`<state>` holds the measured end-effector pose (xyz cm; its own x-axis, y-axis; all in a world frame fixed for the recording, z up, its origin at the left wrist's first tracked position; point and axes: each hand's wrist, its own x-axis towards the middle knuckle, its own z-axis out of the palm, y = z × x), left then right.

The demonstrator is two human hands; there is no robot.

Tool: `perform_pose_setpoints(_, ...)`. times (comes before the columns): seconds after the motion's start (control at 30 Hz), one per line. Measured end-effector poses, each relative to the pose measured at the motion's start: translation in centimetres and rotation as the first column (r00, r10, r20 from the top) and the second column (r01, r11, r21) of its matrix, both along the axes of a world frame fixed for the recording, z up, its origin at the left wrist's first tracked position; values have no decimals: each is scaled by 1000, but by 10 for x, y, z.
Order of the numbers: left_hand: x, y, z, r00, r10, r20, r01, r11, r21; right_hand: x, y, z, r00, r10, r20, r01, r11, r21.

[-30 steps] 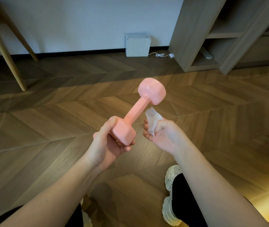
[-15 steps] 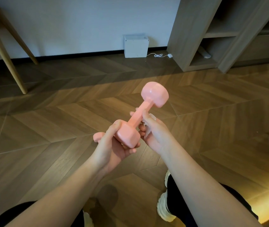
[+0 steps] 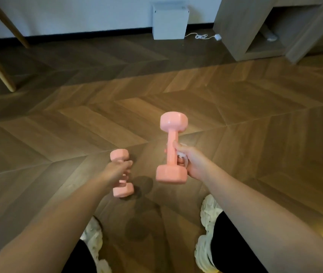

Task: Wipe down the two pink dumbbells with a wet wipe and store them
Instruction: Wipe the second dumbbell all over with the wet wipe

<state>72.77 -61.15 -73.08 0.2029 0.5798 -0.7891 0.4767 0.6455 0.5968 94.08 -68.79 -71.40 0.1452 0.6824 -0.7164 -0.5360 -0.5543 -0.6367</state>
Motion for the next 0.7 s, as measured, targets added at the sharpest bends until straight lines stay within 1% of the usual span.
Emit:
perform_pose_setpoints(0.13,-7,26,-67,978,-22,-206,35,997,62,9,18,-64,992,120,35,-115,987,-116)
perform_pose_setpoints(0.23,-8,40,-105,960,-27,-277,58,993,105,11,27,-101,982,187,29,-179,968,-178)
perform_pose_setpoints(0.33,-4,53,-137,954,-46,-297,75,993,87,8,37,-133,981,196,7,-190,956,-222)
perform_pose_setpoints(0.43,-1,64,-167,947,-36,-319,51,998,36,7,47,-164,982,188,-10,-185,955,-230)
perform_pose_setpoints(0.53,-1,67,-196,945,-27,-326,36,999,21,7,54,-192,973,227,36,-210,942,-263)
perform_pose_setpoints(0.6,-1,68,-212,958,21,-287,-13,999,32,7,57,-206,971,235,34,-217,938,-269)
perform_pose_setpoints(0.67,1,71,-226,970,112,-216,-112,994,12,9,61,-220,971,240,19,-225,934,-276)
perform_pose_setpoints(0.7,0,72,-232,969,139,-205,-141,990,5,10,62,-225,971,238,6,-227,931,-285)
